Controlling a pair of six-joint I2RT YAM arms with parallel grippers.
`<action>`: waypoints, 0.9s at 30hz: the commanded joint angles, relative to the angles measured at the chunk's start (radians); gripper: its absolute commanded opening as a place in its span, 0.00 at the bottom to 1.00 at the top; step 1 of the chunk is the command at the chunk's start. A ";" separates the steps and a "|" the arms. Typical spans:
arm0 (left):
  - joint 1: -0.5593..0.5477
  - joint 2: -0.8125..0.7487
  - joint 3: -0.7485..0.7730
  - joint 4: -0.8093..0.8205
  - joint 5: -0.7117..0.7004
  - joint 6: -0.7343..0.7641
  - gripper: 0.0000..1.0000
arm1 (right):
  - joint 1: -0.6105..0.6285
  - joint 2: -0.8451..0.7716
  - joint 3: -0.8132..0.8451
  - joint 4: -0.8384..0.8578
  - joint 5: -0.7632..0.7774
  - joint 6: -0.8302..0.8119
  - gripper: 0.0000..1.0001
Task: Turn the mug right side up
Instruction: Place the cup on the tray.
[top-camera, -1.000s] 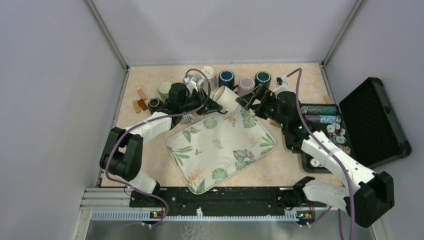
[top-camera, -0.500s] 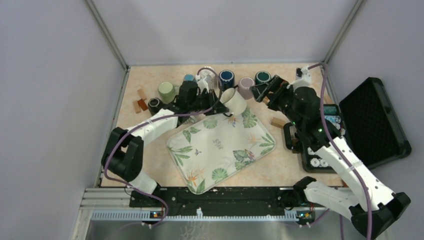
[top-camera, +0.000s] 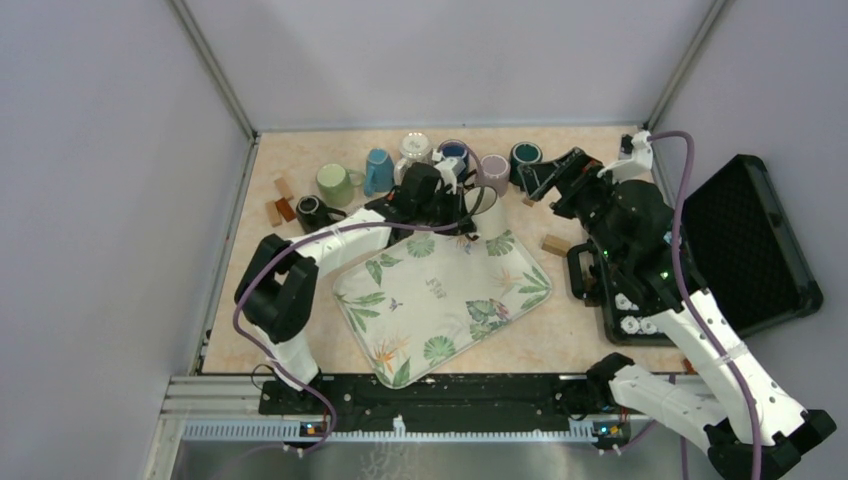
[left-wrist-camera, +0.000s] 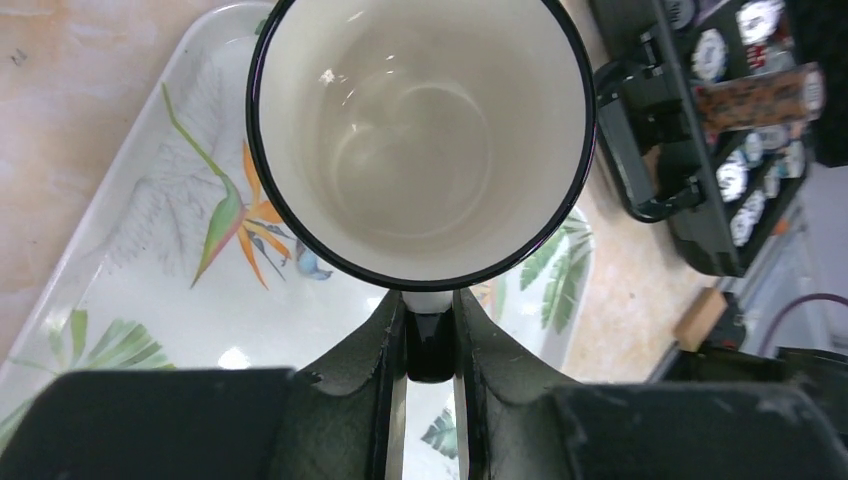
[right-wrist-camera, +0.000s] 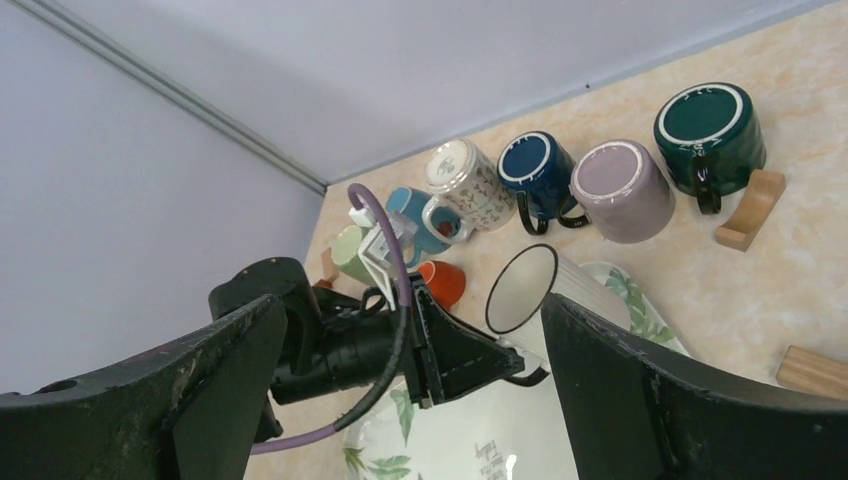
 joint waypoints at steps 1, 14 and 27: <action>-0.038 0.006 0.093 0.075 -0.134 0.120 0.00 | 0.010 -0.010 0.042 0.024 0.017 -0.027 0.99; -0.089 0.070 0.117 0.010 -0.343 0.283 0.00 | 0.009 0.007 0.034 0.038 -0.003 -0.022 0.99; -0.099 0.117 0.126 0.033 -0.373 0.316 0.00 | 0.010 0.017 0.031 0.042 -0.017 -0.019 0.99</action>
